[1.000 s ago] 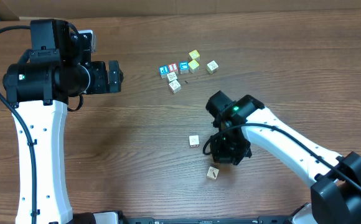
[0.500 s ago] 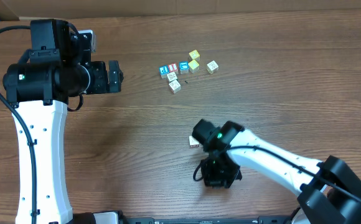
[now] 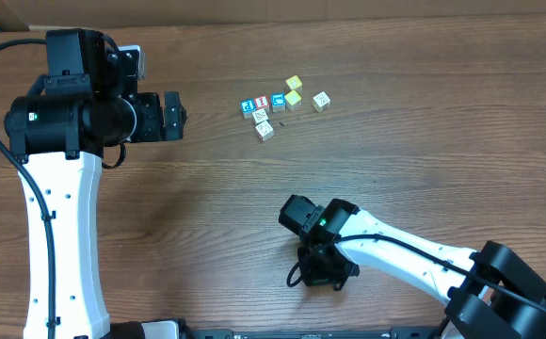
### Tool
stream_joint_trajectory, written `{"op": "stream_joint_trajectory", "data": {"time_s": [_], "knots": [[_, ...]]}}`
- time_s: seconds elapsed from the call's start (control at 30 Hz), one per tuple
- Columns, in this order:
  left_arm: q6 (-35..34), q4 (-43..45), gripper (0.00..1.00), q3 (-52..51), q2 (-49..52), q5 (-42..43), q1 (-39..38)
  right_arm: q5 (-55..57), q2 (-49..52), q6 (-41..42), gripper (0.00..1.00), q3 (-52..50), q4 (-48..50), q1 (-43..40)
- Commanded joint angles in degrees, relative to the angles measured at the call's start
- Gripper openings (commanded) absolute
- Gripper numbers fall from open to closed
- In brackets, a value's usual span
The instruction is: Flip 3 blocks
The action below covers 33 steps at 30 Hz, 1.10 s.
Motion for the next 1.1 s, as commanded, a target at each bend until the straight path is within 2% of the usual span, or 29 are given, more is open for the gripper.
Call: {"op": "stream_joint_trajectory", "data": {"time_s": [0.0,0.23,0.43,0.73,0.93,1.07], "knots": [[-0.5,0.2,1.0,1.4,0.0,-0.2,0.0,3.7,0.0,0.8,0.09,-0.4,0.2,-1.1],[-0.5,0.2,1.0,1.4,0.0,-0.2,0.0,5.9,0.0,0.3,0.16,-0.4,0.5,-3.5],[-0.5,0.2,1.0,1.4,0.0,-0.2,0.0,5.9,0.0,-4.2,0.18,-0.4,3.1,-6.4],[-0.5,0.2,1.0,1.4,0.0,-0.2,0.0,6.3,0.0,-5.7,0.32,-0.4,8.0,-12.1],[-0.5,0.2,1.0,1.4,0.0,-0.2,0.0,6.2,0.0,-5.6,0.33,-0.4,9.3,-13.3],[-0.5,0.2,1.0,1.4,0.0,-0.2,0.0,0.7,0.0,-5.6,0.34,-0.4,8.0,-13.3]]}}
